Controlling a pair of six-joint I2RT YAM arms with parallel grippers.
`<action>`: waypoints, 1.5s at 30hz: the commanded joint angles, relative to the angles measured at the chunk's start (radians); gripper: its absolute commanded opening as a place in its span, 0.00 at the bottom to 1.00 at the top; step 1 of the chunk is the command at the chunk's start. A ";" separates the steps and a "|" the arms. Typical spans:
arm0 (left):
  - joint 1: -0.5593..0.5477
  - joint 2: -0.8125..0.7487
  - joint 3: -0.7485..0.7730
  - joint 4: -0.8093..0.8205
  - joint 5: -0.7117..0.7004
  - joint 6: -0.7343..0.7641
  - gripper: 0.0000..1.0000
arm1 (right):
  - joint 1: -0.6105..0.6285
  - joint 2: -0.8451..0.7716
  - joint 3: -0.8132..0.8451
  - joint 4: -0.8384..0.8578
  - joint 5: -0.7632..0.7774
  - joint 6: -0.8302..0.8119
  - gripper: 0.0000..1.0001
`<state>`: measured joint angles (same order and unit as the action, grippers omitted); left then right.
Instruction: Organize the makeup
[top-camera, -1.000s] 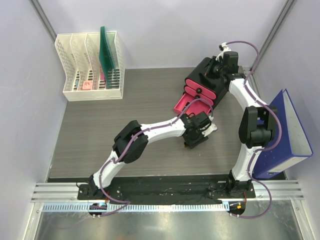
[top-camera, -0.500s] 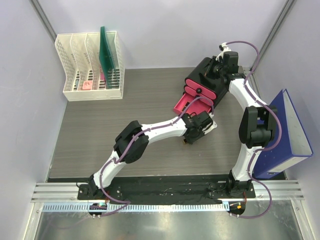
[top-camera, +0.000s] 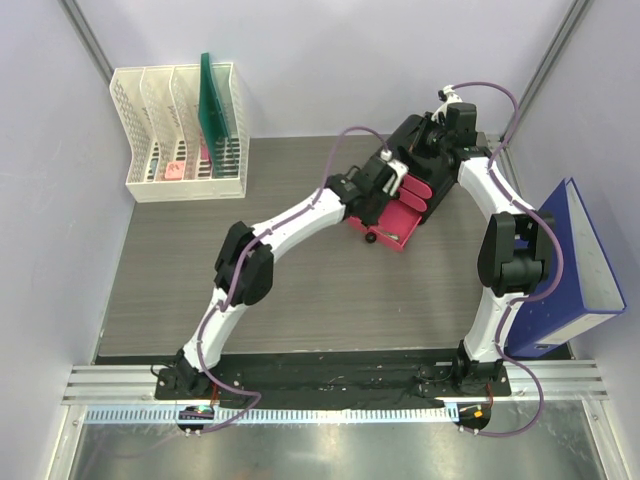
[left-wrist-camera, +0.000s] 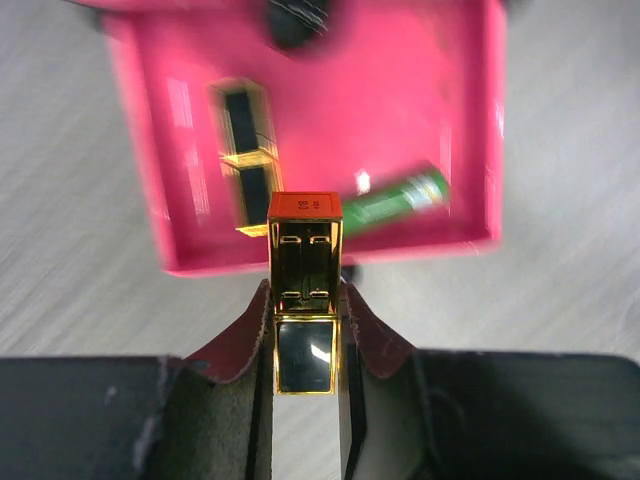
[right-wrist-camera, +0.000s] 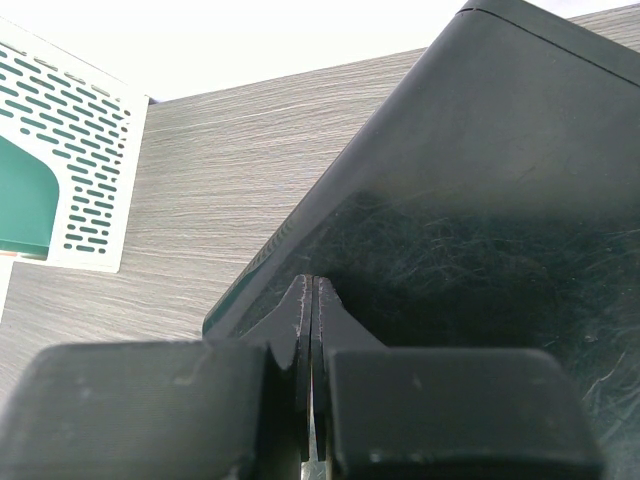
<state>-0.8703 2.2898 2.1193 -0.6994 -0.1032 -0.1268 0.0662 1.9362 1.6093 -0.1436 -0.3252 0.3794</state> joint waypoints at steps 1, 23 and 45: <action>0.077 0.011 0.096 0.098 0.129 -0.151 0.00 | 0.011 0.138 -0.121 -0.438 0.069 -0.063 0.01; 0.168 0.132 0.148 0.140 0.192 -0.289 0.00 | 0.011 0.150 -0.121 -0.438 0.069 -0.066 0.01; 0.198 0.158 0.156 0.115 0.197 -0.283 0.62 | 0.011 0.164 -0.109 -0.442 0.072 -0.068 0.01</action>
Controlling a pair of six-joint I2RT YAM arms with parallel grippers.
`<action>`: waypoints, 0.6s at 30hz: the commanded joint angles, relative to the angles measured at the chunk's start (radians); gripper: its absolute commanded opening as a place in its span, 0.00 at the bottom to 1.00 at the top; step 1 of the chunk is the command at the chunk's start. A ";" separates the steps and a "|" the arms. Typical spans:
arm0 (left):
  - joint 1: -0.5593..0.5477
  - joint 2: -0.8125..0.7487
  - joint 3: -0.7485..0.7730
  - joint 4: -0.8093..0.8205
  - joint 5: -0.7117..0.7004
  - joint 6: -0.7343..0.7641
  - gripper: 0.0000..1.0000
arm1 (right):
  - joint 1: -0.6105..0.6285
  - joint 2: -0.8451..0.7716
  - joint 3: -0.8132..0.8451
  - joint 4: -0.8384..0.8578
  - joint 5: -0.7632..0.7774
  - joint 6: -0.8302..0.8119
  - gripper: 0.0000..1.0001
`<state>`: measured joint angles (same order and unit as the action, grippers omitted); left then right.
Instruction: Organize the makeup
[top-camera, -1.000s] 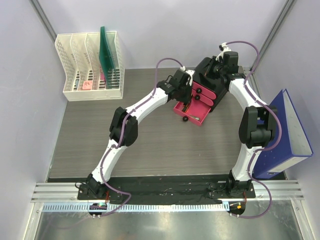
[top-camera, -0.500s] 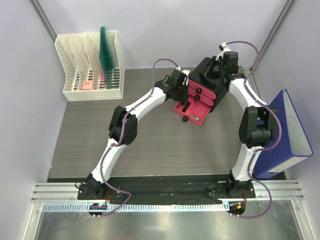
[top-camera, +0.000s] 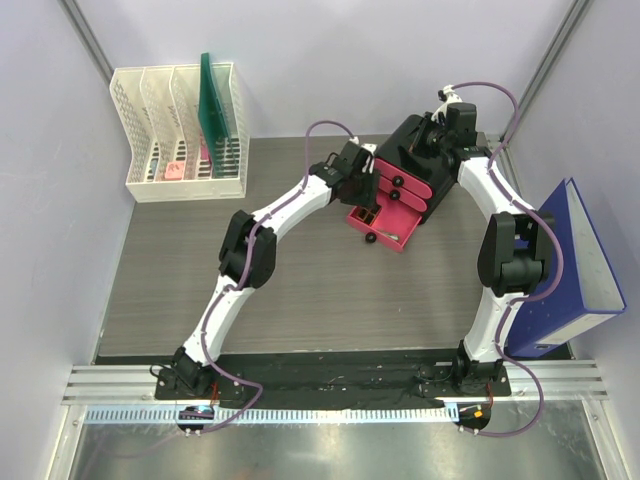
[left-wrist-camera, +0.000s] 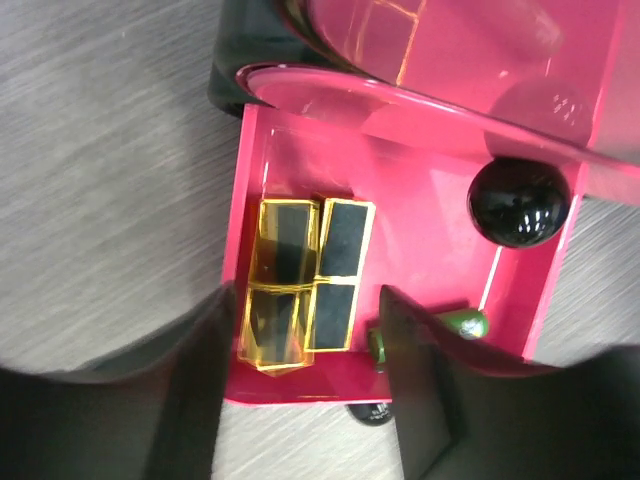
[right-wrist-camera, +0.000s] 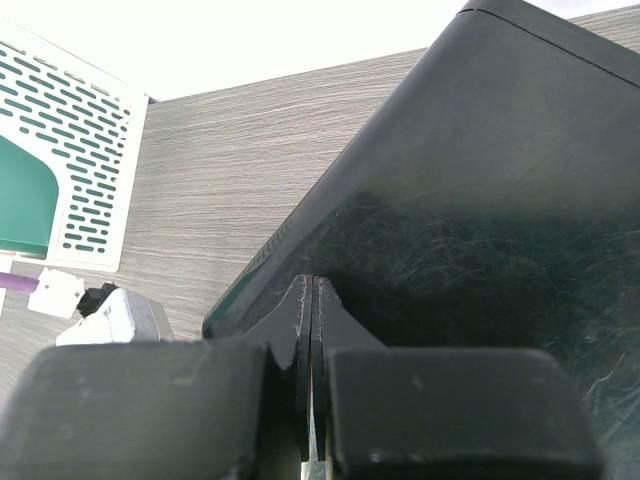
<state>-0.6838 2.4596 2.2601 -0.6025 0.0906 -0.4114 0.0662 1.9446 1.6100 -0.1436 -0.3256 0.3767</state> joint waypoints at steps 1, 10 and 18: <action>0.010 -0.014 0.016 0.017 0.004 0.002 0.67 | 0.009 0.157 -0.108 -0.442 0.071 -0.065 0.01; 0.010 -0.120 -0.030 -0.028 0.060 0.042 0.68 | 0.011 0.160 -0.105 -0.445 0.069 -0.065 0.01; 0.010 -0.269 -0.278 -0.008 0.156 0.043 0.00 | 0.011 0.165 -0.104 -0.445 0.066 -0.064 0.01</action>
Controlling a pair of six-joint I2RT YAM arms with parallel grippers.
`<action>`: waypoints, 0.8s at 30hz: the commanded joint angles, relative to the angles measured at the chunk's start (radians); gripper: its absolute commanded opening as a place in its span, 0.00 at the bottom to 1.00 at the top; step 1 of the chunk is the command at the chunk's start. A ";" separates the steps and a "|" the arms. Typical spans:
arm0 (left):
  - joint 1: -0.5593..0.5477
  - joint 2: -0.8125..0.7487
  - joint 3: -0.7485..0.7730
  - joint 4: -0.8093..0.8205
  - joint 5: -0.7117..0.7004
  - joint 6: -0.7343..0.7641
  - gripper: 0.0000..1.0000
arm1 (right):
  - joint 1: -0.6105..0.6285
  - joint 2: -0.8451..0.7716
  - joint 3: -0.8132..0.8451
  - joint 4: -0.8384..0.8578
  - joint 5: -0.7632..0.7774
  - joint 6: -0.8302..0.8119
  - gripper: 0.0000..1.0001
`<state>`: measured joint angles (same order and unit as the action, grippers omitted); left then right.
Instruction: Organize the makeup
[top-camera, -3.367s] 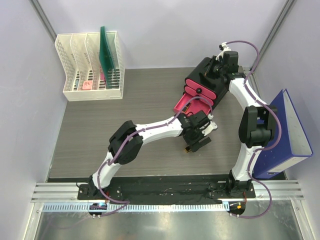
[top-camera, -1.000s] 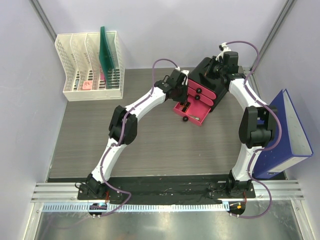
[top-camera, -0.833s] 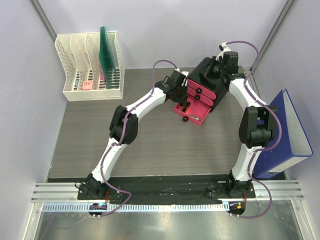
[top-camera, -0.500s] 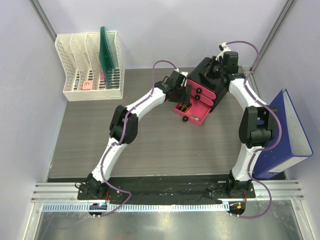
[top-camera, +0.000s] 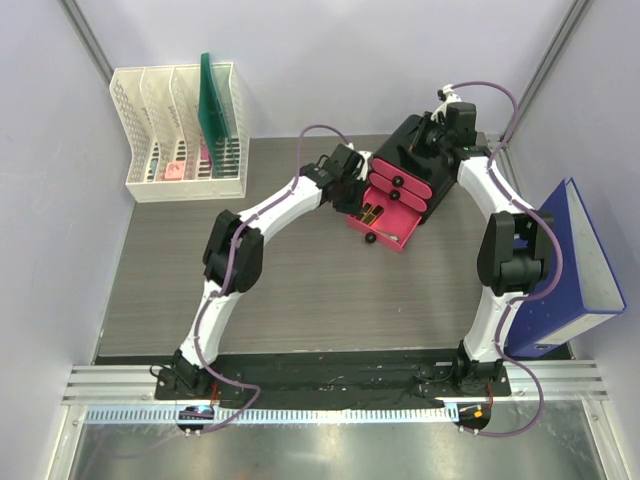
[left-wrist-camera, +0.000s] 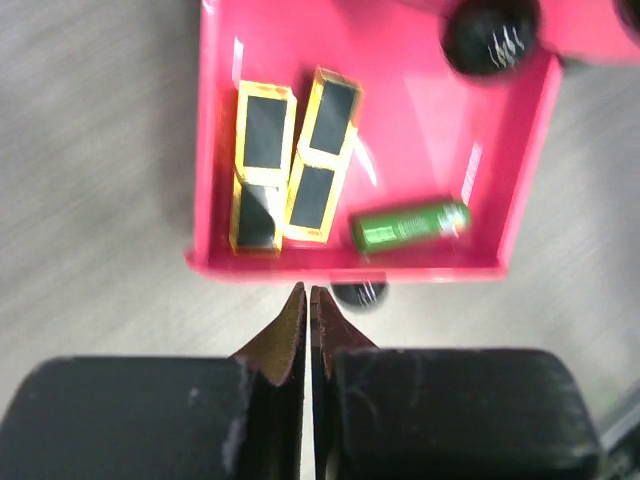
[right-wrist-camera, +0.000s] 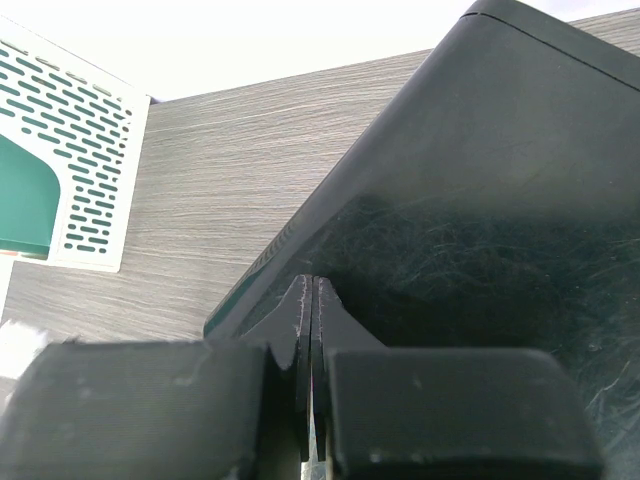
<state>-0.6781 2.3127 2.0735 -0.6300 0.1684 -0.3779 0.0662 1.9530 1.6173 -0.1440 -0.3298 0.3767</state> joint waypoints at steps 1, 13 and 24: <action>0.005 -0.130 -0.114 0.021 0.088 0.004 0.00 | 0.011 0.158 -0.112 -0.445 0.071 -0.064 0.01; 0.002 -0.090 -0.352 0.229 0.186 -0.223 0.00 | 0.012 0.167 -0.112 -0.443 0.064 -0.059 0.01; 0.029 0.023 -0.377 0.490 0.283 -0.567 0.00 | 0.011 0.164 -0.111 -0.443 0.063 -0.059 0.01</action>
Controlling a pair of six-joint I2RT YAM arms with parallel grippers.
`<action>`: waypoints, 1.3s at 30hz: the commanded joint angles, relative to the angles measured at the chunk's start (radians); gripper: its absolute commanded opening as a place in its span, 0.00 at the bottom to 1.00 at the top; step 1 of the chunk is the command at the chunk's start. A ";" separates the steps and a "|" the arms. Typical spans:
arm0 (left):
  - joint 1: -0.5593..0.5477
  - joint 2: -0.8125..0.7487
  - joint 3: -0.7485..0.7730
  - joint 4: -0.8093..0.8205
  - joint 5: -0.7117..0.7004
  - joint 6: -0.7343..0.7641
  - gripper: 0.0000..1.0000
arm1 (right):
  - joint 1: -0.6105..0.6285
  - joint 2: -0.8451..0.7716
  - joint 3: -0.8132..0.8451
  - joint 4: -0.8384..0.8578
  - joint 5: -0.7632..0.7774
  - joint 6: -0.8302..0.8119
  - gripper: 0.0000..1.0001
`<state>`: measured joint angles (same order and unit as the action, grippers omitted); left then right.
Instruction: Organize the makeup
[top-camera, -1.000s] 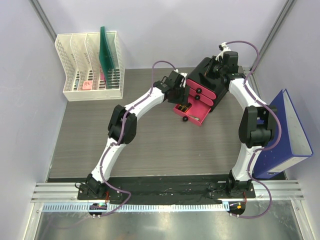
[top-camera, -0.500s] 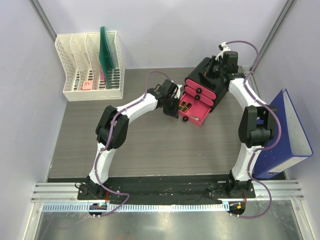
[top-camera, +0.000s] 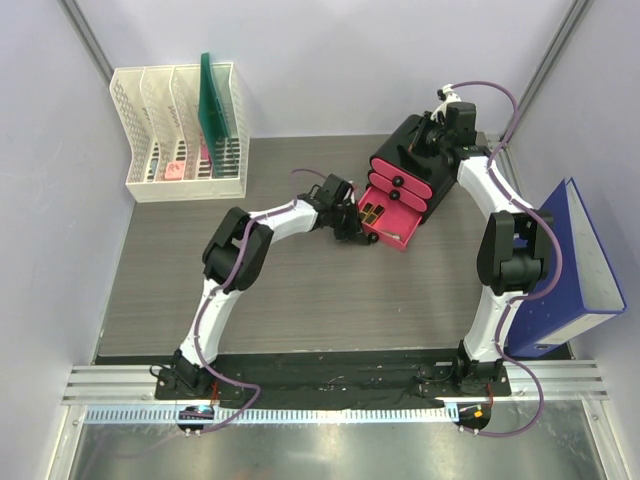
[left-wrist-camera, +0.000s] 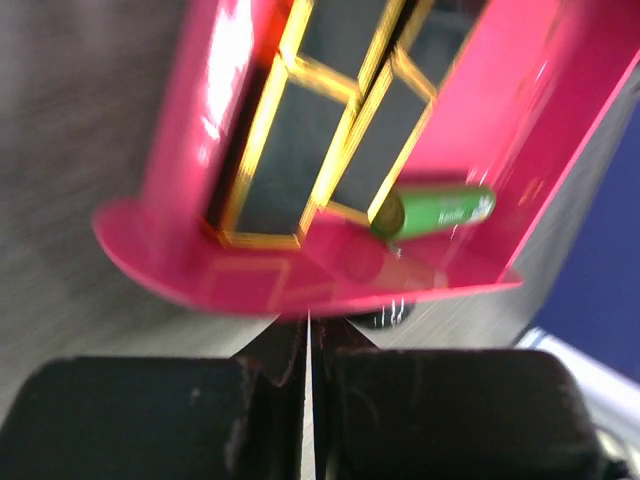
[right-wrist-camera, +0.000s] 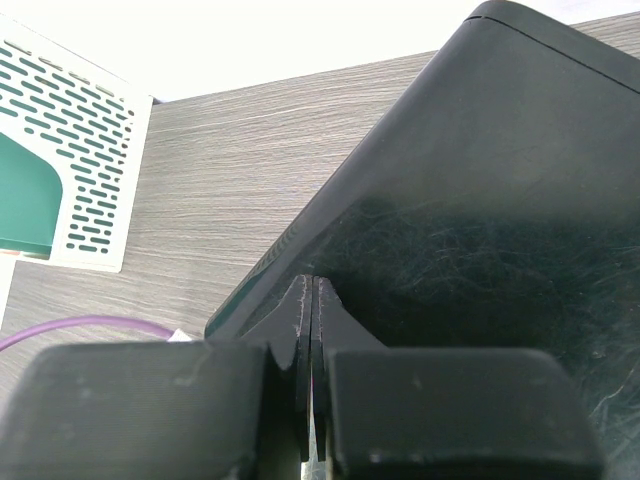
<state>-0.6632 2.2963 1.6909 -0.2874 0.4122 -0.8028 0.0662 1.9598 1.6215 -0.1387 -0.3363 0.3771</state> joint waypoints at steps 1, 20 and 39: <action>0.014 0.045 0.021 0.155 0.042 -0.154 0.00 | 0.011 0.156 -0.115 -0.449 0.069 -0.058 0.01; 0.020 0.224 0.249 0.372 -0.012 -0.478 0.00 | 0.011 0.162 -0.117 -0.447 0.066 -0.060 0.01; 0.043 0.165 0.174 0.499 0.013 -0.474 0.00 | 0.011 0.146 -0.104 -0.447 0.080 -0.063 0.01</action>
<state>-0.6319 2.6221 1.9785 0.1379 0.4229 -1.3682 0.0662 1.9701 1.6260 -0.1314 -0.3462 0.3771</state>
